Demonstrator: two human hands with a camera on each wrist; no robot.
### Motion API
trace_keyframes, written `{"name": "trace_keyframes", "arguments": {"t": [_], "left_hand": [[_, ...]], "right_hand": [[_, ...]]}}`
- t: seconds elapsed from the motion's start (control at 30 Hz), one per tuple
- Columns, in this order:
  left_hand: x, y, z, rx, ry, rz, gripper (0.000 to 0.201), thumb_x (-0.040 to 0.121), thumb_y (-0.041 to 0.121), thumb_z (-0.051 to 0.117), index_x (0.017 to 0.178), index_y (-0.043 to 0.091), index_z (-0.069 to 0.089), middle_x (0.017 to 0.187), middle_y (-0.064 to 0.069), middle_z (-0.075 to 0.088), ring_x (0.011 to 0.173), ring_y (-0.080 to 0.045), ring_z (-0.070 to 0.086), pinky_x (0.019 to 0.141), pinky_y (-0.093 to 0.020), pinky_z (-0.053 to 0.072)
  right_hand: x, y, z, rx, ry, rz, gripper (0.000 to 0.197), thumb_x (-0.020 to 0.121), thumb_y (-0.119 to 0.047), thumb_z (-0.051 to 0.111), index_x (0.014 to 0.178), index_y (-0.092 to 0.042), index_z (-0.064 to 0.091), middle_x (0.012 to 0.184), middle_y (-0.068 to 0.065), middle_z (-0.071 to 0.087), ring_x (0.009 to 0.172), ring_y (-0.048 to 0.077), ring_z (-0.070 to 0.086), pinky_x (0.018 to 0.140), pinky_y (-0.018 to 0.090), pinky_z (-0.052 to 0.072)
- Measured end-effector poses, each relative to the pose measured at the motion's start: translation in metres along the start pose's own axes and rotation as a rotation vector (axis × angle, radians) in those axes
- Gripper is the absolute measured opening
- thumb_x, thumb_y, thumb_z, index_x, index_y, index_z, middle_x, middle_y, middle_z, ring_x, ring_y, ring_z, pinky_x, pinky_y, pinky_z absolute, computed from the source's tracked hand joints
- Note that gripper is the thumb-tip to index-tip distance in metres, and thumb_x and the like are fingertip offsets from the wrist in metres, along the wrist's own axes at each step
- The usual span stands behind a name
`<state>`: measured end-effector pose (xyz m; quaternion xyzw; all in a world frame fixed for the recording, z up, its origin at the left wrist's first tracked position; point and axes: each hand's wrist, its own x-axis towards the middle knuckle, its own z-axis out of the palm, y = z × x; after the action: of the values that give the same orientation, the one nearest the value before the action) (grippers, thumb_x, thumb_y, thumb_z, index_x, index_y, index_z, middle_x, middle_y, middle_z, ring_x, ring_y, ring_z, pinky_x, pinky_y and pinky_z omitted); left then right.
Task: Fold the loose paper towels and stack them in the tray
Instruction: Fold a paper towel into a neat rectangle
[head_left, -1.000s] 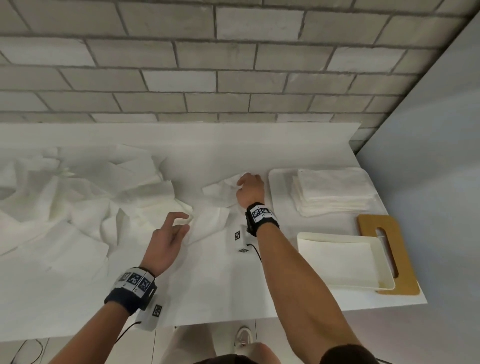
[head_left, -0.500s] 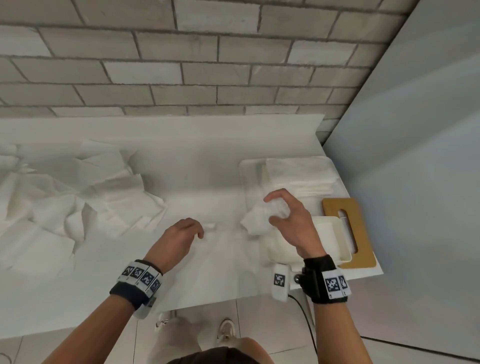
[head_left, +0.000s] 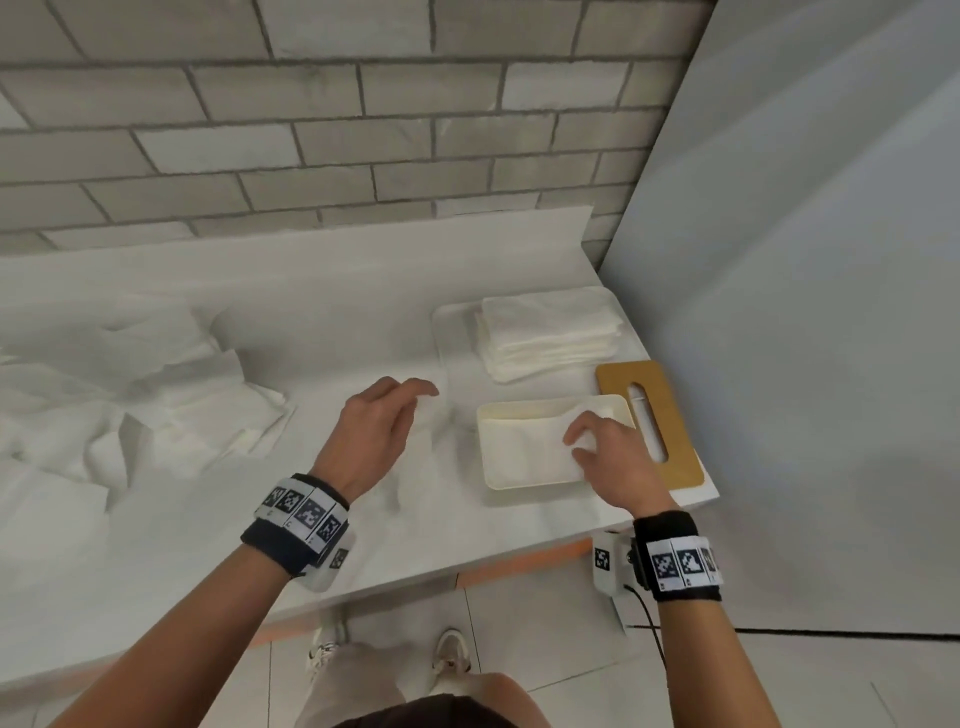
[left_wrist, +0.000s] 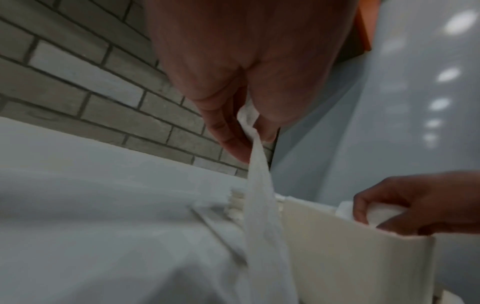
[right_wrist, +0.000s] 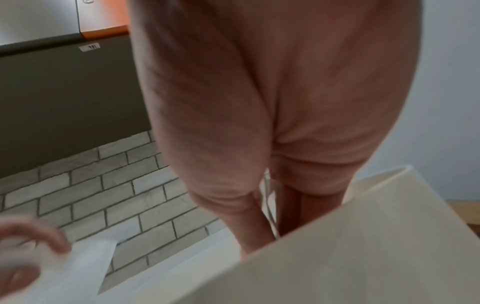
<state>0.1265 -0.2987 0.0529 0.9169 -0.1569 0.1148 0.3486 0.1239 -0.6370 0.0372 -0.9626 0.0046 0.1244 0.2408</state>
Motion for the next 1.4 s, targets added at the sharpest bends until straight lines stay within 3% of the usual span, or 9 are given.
{"name": "trace_keyframes", "arguments": {"t": [0.2, 0.3, 0.47, 0.57, 0.8, 0.93, 1.1, 1.27, 1.4], "left_hand": [[0.024, 0.050, -0.013, -0.029, 0.064, 0.102, 0.037, 0.095, -0.011, 0.059, 0.105, 0.018, 0.080, 0.108, -0.003, 0.066, 0.068, -0.011, 0.057, 0.072, -0.026, 0.051], [0.034, 0.078, -0.022, -0.081, 0.032, 0.124, 0.037, 0.094, -0.007, 0.061, 0.103, 0.023, 0.083, 0.115, 0.000, 0.065, 0.072, -0.015, 0.061, 0.075, -0.024, 0.051], [0.050, 0.128, -0.025, -0.286, -0.114, 0.163, 0.037, 0.090, -0.003, 0.065, 0.103, 0.025, 0.085, 0.103, 0.011, 0.069, 0.083, -0.017, 0.068, 0.082, -0.026, 0.055], [0.059, 0.149, -0.022, -0.377, -0.079, 0.185, 0.023, 0.093, 0.006, 0.075, 0.102, 0.024, 0.085, 0.102, 0.011, 0.075, 0.103, -0.014, 0.072, 0.094, -0.029, 0.054], [0.042, 0.109, 0.020, -0.430, 0.221, -0.065, 0.017, 0.096, 0.014, 0.078, 0.109, 0.025, 0.082, 0.110, 0.014, 0.076, 0.102, -0.010, 0.071, 0.085, -0.025, 0.054], [0.016, 0.079, 0.075, -0.191, -0.032, -0.165, 0.022, 0.095, 0.016, 0.074, 0.111, 0.030, 0.079, 0.102, 0.010, 0.074, 0.089, -0.011, 0.064, 0.087, -0.038, 0.056], [0.013, 0.070, 0.109, 0.235, -0.289, -0.193, 0.027, 0.098, 0.022, 0.064, 0.123, 0.028, 0.073, 0.120, 0.003, 0.071, 0.118, -0.025, 0.049, 0.094, -0.039, 0.040], [0.025, 0.076, 0.111, 0.399, -0.304, -0.059, 0.036, 0.088, 0.039, 0.077, 0.119, 0.022, 0.072, 0.126, -0.005, 0.043, 0.115, -0.029, 0.041, 0.091, -0.041, 0.044], [0.032, 0.072, 0.106, 0.531, -0.524, -0.118, 0.049, 0.079, 0.054, 0.081, 0.113, 0.021, 0.069, 0.146, -0.013, 0.021, 0.125, -0.037, 0.028, 0.102, -0.049, 0.037]], "right_hand": [[-0.007, 0.000, 0.000, -0.018, 0.070, 0.095, 0.011, 0.103, -0.009, 0.065, 0.110, -0.016, 0.066, 0.110, 0.002, 0.062, 0.112, 0.026, 0.065, 0.082, 0.028, 0.044], [-0.023, -0.004, -0.015, -0.099, 0.113, 0.019, 0.019, 0.105, -0.016, 0.064, 0.123, -0.023, 0.065, 0.140, 0.003, 0.057, 0.124, 0.025, 0.061, 0.092, 0.033, 0.050], [-0.045, -0.051, -0.072, 0.353, 0.076, -0.376, 0.091, 0.092, -0.036, 0.085, 0.160, -0.048, 0.026, 0.168, -0.018, 0.032, 0.157, 0.006, 0.028, 0.122, 0.026, 0.032], [-0.039, -0.067, -0.082, 0.590, 0.003, -0.380, 0.096, 0.088, -0.025, 0.091, 0.159, -0.042, 0.029, 0.153, -0.013, 0.056, 0.140, 0.003, 0.055, 0.109, 0.019, 0.045], [-0.034, -0.005, -0.052, 0.935, 0.265, 0.025, 0.044, 0.091, -0.022, 0.088, 0.129, -0.024, 0.065, 0.107, -0.002, 0.083, 0.100, 0.020, 0.080, 0.095, 0.051, 0.063], [-0.017, 0.020, -0.022, 0.463, 0.409, 0.179, 0.057, 0.092, -0.039, 0.086, 0.140, -0.023, 0.059, 0.094, -0.006, 0.077, 0.092, 0.021, 0.074, 0.082, 0.038, 0.058], [0.004, 0.021, 0.006, -0.177, 0.445, 0.182, 0.050, 0.088, -0.044, 0.086, 0.124, -0.023, 0.058, 0.098, -0.001, 0.077, 0.104, 0.031, 0.065, 0.087, 0.044, 0.037], [0.004, 0.003, 0.009, -0.205, 0.544, 0.163, 0.046, 0.086, -0.031, 0.088, 0.120, -0.020, 0.059, 0.120, 0.012, 0.064, 0.107, 0.037, 0.060, 0.085, 0.047, 0.051], [0.014, -0.024, 0.017, -0.177, -0.031, 0.333, 0.057, 0.080, -0.054, 0.087, 0.120, -0.032, 0.054, 0.127, 0.008, 0.050, 0.112, 0.035, 0.061, 0.099, 0.046, 0.054]]}}
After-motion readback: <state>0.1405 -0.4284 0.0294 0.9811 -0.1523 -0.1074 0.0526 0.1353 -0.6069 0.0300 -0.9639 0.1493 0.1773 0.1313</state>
